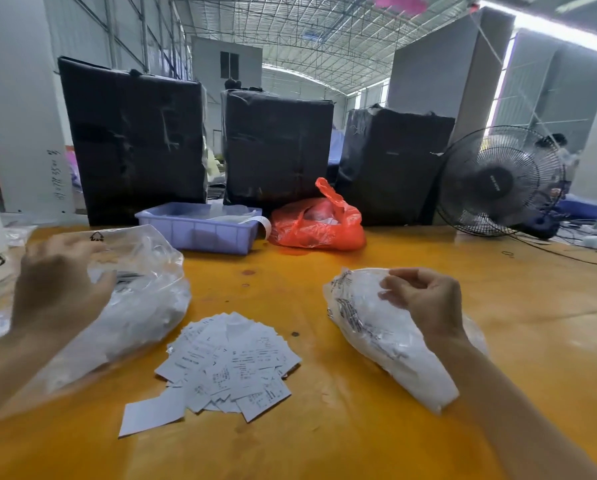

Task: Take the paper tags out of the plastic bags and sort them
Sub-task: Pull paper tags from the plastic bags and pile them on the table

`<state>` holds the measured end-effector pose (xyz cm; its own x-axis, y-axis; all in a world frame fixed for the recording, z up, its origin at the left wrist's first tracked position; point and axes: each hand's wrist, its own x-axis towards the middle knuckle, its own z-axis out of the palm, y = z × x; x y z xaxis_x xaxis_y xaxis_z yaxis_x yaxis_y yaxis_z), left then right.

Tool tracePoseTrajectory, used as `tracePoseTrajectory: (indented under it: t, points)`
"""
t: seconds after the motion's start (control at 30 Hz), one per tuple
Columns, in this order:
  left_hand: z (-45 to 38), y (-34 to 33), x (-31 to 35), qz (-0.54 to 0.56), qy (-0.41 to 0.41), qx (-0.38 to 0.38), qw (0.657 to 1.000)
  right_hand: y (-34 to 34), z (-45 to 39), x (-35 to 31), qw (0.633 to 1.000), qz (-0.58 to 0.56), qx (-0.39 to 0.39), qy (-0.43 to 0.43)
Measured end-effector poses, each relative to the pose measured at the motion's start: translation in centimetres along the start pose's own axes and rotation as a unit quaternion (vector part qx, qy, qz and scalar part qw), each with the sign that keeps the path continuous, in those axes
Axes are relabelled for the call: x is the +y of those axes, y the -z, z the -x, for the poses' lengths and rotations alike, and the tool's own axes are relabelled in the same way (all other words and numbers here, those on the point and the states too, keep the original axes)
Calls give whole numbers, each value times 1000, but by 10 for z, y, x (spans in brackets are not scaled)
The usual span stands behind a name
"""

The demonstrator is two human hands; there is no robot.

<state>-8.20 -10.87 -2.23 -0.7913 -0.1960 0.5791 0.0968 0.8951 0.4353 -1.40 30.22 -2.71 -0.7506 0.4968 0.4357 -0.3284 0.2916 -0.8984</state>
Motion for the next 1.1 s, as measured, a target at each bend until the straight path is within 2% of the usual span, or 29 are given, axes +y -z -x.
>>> tracePoseTrajectory:
  t: [0.07,0.1,0.13,0.17,0.23,0.3,0.33,0.4,0.53,0.63,0.73,0.83,0.9,1.0,1.1]
  points:
    - [18,6,37,113,-76,52,989,-11,12,-18,988,-144,-33,-39]
    - [34,10,58,160,-107,26,981,-18,20,-25,980,-183,-59,-52]
    - [50,15,80,226,-95,-68,967,-27,30,-31,973,-204,-88,-61]
    - [62,16,98,308,-54,-175,934,-36,41,-35,968,-211,-119,-68]
    - [81,12,120,422,17,-352,835,-54,64,-38,965,-186,-176,-63]
    - [97,3,133,479,45,-430,764,-67,80,-37,967,-136,-213,-29]
    - [104,-1,136,498,55,-433,749,-71,86,-37,966,-122,-226,-15]
    - [111,-7,137,514,87,-405,751,-75,94,-38,960,-126,-250,-3]
    - [102,-11,124,478,110,-349,799,-80,93,-35,966,-89,-244,10]
    - [90,-11,113,478,153,-285,817,-76,86,-27,970,49,-228,72]
    - [82,-12,103,494,185,-237,816,-76,87,-17,921,226,-301,100]
    - [80,-13,99,493,204,-230,814,-82,92,-11,868,291,-395,78]
    - [81,-16,98,492,213,-234,811,-88,94,-8,851,332,-387,127]
    - [81,-18,97,486,216,-236,813,-93,89,-6,858,339,-343,175]
    - [84,-21,96,471,223,-254,815,-97,88,-4,827,369,-379,188]
